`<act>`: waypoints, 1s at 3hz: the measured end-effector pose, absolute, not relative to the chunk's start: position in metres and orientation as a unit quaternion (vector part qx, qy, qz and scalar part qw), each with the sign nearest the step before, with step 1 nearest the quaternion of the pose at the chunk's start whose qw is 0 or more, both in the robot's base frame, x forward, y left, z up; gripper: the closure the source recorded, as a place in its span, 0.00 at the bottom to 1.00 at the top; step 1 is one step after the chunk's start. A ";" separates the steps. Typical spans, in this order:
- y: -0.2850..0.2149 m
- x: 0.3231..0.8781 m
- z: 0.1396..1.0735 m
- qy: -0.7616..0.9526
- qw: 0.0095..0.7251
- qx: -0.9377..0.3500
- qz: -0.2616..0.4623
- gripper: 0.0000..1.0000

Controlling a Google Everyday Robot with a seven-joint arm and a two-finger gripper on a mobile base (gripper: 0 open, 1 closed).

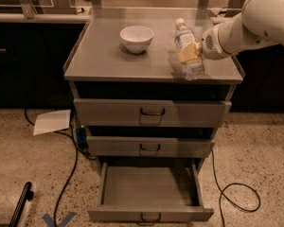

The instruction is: Pick blue plastic bottle from bottom drawer and place on counter

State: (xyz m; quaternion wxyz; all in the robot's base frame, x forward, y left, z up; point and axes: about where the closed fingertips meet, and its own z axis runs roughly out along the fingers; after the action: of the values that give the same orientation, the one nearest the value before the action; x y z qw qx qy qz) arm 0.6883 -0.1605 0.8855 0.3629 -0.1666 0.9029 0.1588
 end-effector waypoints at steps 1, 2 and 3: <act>-0.161 0.688 0.886 0.903 0.363 -0.167 0.159 0.34; -0.160 0.688 0.886 0.903 0.363 -0.167 0.159 0.11; -0.160 0.688 0.885 0.903 0.363 -0.167 0.159 0.00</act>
Offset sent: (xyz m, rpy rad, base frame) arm 0.0000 0.0000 0.0000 0.0000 0.0000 0.0000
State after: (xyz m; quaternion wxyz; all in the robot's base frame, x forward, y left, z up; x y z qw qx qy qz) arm 0.6883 -0.1603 0.8854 0.3628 -0.1668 0.9029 0.1589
